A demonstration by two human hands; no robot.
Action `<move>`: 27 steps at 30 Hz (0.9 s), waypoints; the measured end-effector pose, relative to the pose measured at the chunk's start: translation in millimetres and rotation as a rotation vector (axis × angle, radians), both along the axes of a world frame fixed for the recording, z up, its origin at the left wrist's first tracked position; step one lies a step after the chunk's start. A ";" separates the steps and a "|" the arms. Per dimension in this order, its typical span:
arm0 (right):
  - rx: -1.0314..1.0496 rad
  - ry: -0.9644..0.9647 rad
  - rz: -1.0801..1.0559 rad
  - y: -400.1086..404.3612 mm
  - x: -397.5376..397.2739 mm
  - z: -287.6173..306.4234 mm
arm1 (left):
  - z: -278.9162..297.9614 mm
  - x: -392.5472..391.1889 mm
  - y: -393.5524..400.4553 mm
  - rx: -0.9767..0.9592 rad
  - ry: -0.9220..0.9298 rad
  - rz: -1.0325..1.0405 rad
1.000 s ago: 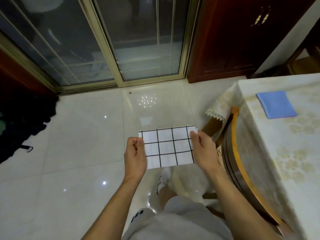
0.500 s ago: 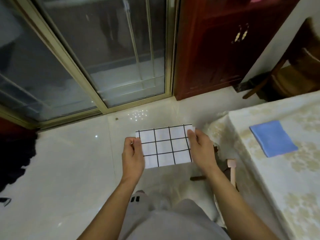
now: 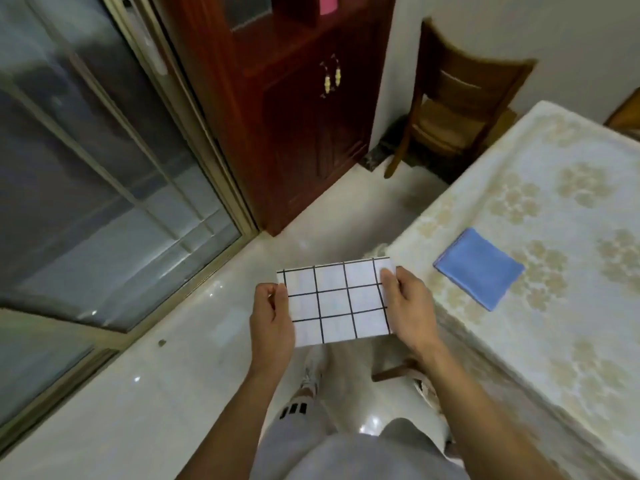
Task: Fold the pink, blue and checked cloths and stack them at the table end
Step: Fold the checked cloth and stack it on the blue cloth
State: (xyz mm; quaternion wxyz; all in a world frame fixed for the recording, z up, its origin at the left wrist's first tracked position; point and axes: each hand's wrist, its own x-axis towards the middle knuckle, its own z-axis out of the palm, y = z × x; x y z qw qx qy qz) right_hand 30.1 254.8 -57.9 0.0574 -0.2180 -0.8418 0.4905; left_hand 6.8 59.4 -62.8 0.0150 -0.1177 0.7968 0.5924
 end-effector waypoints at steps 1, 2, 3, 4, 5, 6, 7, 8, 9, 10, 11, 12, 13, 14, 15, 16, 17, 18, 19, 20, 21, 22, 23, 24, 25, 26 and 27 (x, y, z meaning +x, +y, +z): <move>0.009 -0.011 -0.051 4.8 -8.3 -0.1 | 0.4 -17.6 5.8 -0.009 -0.003 -0.043; 0.013 -0.024 -0.100 9.8 -16.4 0.0 | 1.3 -34.5 12.2 -0.012 -0.005 -0.089; 0.015 -0.035 -0.143 14.5 -23.6 0.4 | 1.4 -50.2 18.3 -0.010 -0.007 -0.139; 0.017 -0.042 -0.183 18.9 -30.0 1.9 | 1.3 -64.5 24.8 -0.005 -0.010 -0.186; 0.019 -0.046 -0.224 22.9 -35.4 3.5 | 0.5 -78.0 31.1 0.000 -0.016 -0.229; 0.020 -0.046 -0.268 26.7 -40.2 4.9 | -1.3 -91.1 37.4 0.000 -0.021 -0.271; 0.017 -0.043 -0.317 30.4 -44.5 5.8 | -3.7 -104.3 44.0 -0.006 -0.024 -0.318; 0.015 -0.043 -0.368 34.0 -47.6 6.1 | -5.7 -116.5 51.6 -0.012 -0.027 -0.365; 0.013 -0.042 -0.418 37.6 -49.0 6.3 | -6.9 -126.9 60.1 -0.016 -0.032 -0.414; 0.012 -0.042 -0.469 41.8 -48.8 5.5 | -8.4 -135.8 70.1 -0.022 -0.031 -0.462; 0.014 -0.040 -0.517 46.0 -46.0 4.8 | -9.6 -142.3 80.4 -0.027 -0.024 -0.509; 0.023 -0.042 -0.559 50.4 -41.9 4.7 | -10.7 -146.7 91.6 -0.029 -0.017 -0.551; 0.034 -0.049 -0.598 55.5 -36.3 4.4 | -12.6 -149.5 103.0 -0.033 -0.015 -0.590; 0.039 -0.056 -0.637 61.6 -30.6 4.4 | -14.0 -151.2 115.5 -0.036 -0.015 -0.630; 0.039 -0.063 -0.679 68.5 -24.8 4.0 | -15.7 -152.4 128.7 -0.038 -0.018 -0.672; 0.036 -0.071 -0.721 74.9 -19.0 3.8 | -18.3 -152.6 141.2 -0.040 -0.016 -0.713; 0.034 -0.077 -0.758 81.3 -13.4 3.5 | -20.5 -151.7 153.4 -0.045 -0.010 -0.753; 0.037 -0.083 -0.792 87.7 -7.5 2.2 | -22.3 -149.8 165.1 -0.055 -0.004 -0.793; 0.046 -0.089 -0.821 94.0 -2.3 1.0 | -23.3 -147.6 176.2 -0.065 -0.003 -0.833; 0.057 -0.094 -0.848 100.1 3.0 -0.5 | -25.1 -145.6 187.2 -0.076 -0.005 -0.866; 0.063 -0.098 -0.871 105.9 7.7 -2.0 | -26.4 -143.6 197.7 -0.084 -0.007 -0.890; 0.063 -0.099 -0.892 112.0 11.4 -3.8 | -27.8 -141.9 208.4 -0.090 -0.006 -0.908; 0.058 -0.097 -0.912 118.4 14.7 -5.9 | -29.3 -140.1 219.1 -0.096 -0.003 -0.925; 0.051 -0.096 -0.929 125.4 18.2 -8.6 | -31.5 -138.1 229.3 -0.102 0.002 -0.938; 0.049 -0.097 -0.942 132.7 21.1 -12.0 | -34.0 -135.8 239.0 -0.109 0.011 -0.945; 0.050 -0.099 -0.952 140.4 23.4 -15.5 | -36.3 -133.4 248.1 -0.119 0.022 -0.946; 0.053 -0.102 -0.962 148.7 25.3 -19.8 | -38.5 -130.8 257.1 -0.132 0.030 -0.944</move>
